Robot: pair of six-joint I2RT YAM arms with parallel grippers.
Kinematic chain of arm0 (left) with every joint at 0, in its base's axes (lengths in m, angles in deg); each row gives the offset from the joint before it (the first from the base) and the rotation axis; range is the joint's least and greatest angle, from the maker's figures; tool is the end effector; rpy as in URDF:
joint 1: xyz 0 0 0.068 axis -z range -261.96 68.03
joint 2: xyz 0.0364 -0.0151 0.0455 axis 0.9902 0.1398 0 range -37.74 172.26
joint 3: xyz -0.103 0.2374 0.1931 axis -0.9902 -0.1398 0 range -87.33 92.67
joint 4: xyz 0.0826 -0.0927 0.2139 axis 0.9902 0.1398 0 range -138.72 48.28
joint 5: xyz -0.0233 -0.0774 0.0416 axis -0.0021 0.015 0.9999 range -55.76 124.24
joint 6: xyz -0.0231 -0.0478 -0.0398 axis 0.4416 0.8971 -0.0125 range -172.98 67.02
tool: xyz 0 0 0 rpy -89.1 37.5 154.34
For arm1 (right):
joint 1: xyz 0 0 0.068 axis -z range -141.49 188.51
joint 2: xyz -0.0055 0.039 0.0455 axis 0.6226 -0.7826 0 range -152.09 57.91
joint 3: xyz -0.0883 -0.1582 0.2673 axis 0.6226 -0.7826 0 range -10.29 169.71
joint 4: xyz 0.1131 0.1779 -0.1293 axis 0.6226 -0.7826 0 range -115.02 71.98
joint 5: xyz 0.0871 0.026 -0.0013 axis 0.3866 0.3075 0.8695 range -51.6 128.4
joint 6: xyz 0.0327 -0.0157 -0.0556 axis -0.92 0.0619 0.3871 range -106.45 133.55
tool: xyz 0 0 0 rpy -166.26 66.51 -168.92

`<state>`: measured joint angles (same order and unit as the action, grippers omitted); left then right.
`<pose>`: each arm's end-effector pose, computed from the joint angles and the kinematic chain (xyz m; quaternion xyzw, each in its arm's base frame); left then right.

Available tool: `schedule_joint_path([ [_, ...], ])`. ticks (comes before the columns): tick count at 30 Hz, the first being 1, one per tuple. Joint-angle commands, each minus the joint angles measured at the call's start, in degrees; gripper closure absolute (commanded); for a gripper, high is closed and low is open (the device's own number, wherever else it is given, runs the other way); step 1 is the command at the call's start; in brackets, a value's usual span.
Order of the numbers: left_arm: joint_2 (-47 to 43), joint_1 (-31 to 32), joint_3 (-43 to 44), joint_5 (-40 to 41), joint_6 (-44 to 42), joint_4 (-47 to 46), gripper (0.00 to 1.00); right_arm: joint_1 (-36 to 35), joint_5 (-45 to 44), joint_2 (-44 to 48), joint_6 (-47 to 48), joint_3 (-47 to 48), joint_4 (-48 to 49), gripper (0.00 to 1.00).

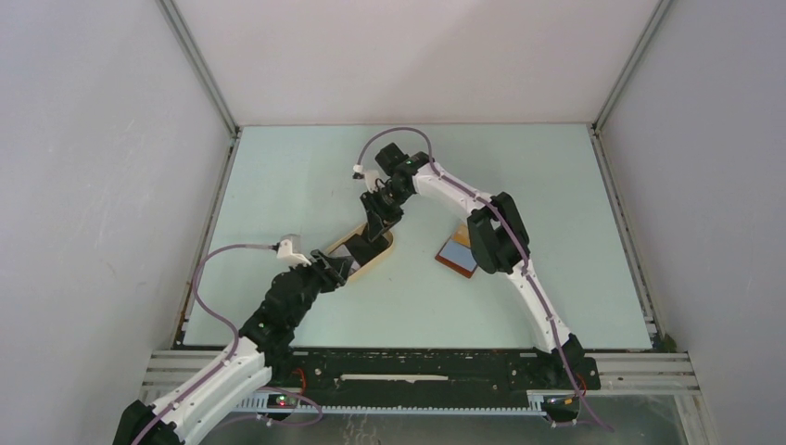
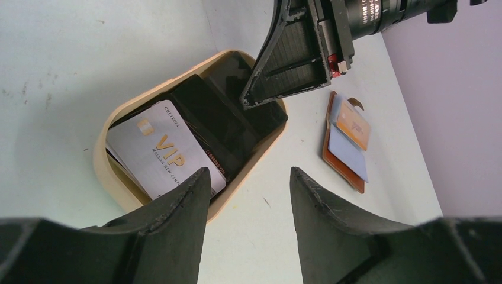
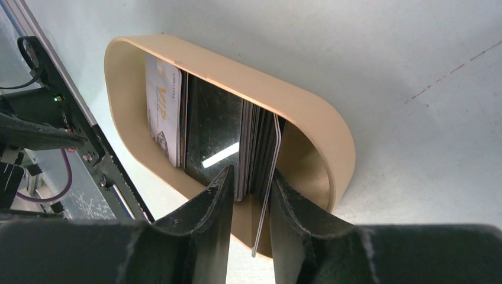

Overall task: Put the credit cards into the card holder
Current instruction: Pick up the credit card from the storage box.

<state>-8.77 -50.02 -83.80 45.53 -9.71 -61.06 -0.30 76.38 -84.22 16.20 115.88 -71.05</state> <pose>0.0901 -0.0439 0.1933 -0.1378 0.7695 -0.3166 0.5372 0.4067 0.3686 0.1939 -0.3846 0.8485 0.3576 0.0646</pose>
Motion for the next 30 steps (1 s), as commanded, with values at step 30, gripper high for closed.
schedule_joint_path([
  [30, -2.4, -1.3, -1.2, -0.7, 0.3, 1.4, 0.43, 0.9, 2.8, 1.0, -0.4, 3.6, -2.6, 0.71],
])
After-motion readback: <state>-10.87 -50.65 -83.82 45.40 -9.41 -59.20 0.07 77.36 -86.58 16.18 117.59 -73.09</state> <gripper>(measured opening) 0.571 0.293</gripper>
